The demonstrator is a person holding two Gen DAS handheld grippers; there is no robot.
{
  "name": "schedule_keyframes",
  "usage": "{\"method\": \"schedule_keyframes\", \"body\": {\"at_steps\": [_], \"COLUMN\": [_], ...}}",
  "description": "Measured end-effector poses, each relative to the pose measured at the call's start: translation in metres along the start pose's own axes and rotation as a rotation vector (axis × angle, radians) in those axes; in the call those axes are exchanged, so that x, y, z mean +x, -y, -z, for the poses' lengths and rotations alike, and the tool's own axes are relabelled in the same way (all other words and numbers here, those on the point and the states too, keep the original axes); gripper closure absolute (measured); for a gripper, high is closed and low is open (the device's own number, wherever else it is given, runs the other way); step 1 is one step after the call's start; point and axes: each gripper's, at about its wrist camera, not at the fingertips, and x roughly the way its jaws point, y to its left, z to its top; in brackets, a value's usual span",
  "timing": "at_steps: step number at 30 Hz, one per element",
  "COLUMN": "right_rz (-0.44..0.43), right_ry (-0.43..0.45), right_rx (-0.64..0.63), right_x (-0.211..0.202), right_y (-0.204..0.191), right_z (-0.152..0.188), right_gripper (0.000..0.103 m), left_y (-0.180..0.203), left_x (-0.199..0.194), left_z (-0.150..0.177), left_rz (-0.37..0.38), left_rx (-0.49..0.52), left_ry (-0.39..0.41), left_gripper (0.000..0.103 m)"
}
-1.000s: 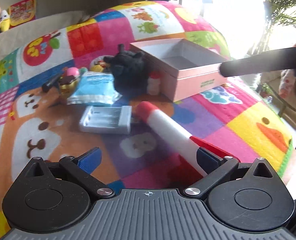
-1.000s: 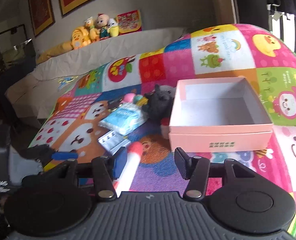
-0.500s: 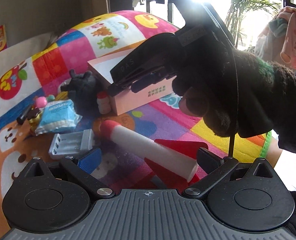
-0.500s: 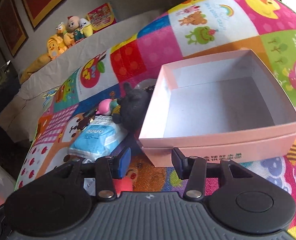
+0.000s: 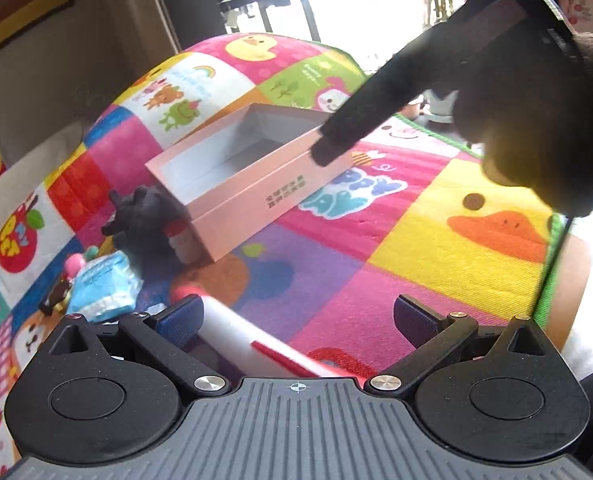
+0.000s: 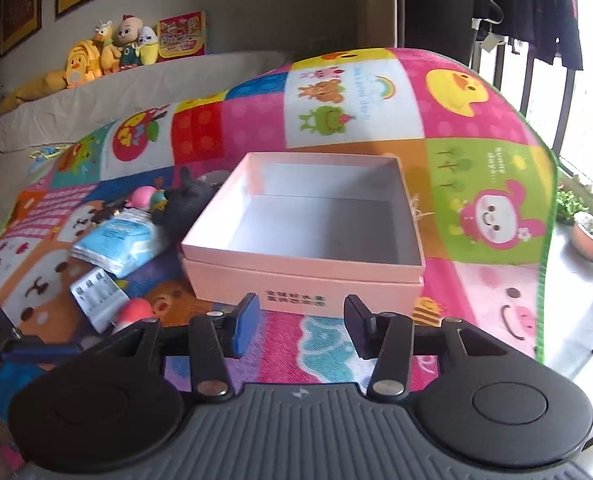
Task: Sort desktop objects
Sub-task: 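Pass the foam rocket from the right gripper into the left gripper, then grasp the small white red-capped bottle with the right gripper while the left gripper holds the rocket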
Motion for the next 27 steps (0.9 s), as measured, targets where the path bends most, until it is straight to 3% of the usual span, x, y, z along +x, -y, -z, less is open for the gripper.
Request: {"method": "schedule_keyframes", "body": {"at_steps": [4,6,7,8,10,13,17,22,24,27], "right_rz": [-0.023,-0.026,-0.026,-0.018,0.014,-0.009,0.001,0.114,0.149,0.116], "right_ry": [-0.016,-0.004,0.002,0.005,0.018,0.038,0.060,0.044,0.007,-0.038], "right_rx": [0.038,0.016,-0.012,-0.054,-0.159,-0.292,-0.460,-0.630,-0.649,-0.601], "right_x": [-0.003,-0.002,0.001,0.005,0.016,0.029,0.053,0.097,0.111,0.109], "right_y": [0.007,-0.002,-0.010,-0.021,-0.047,-0.083,-0.136,-0.180,-0.184,-0.177], "right_z": [0.009,0.012,0.011,0.010,0.006,-0.003,-0.017,-0.024,-0.026,-0.026], "right_gripper": [0.056,0.056,0.058,0.064,0.078,0.080,0.085,0.085,0.085,0.085], "left_y": [-0.038,-0.064,-0.075,-0.086,-0.106,-0.131,-0.143,-0.142,-0.143,-0.146], "left_x": [0.001,-0.002,-0.003,-0.005,-0.009,-0.019,-0.027,-0.035,-0.038,-0.041], "left_z": [0.024,0.036,0.040,0.045,0.051,0.057,0.061,0.069,0.074,0.080], "left_rz": [-0.137,-0.161,-0.211,-0.273,-0.322,-0.296,-0.278,-0.246,-0.240,-0.234], "left_rx": [-0.064,-0.137,-0.158,-0.176,-0.240,-0.363,-0.449,-0.470,-0.480,-0.507], "left_ry": [-0.070,-0.100,-0.116,-0.121,-0.126,-0.106,-0.076,-0.068,-0.065,-0.066], "left_gripper": [0.000,0.000,0.000,0.000,0.000,0.000,0.000,0.000,0.000,0.000]}}
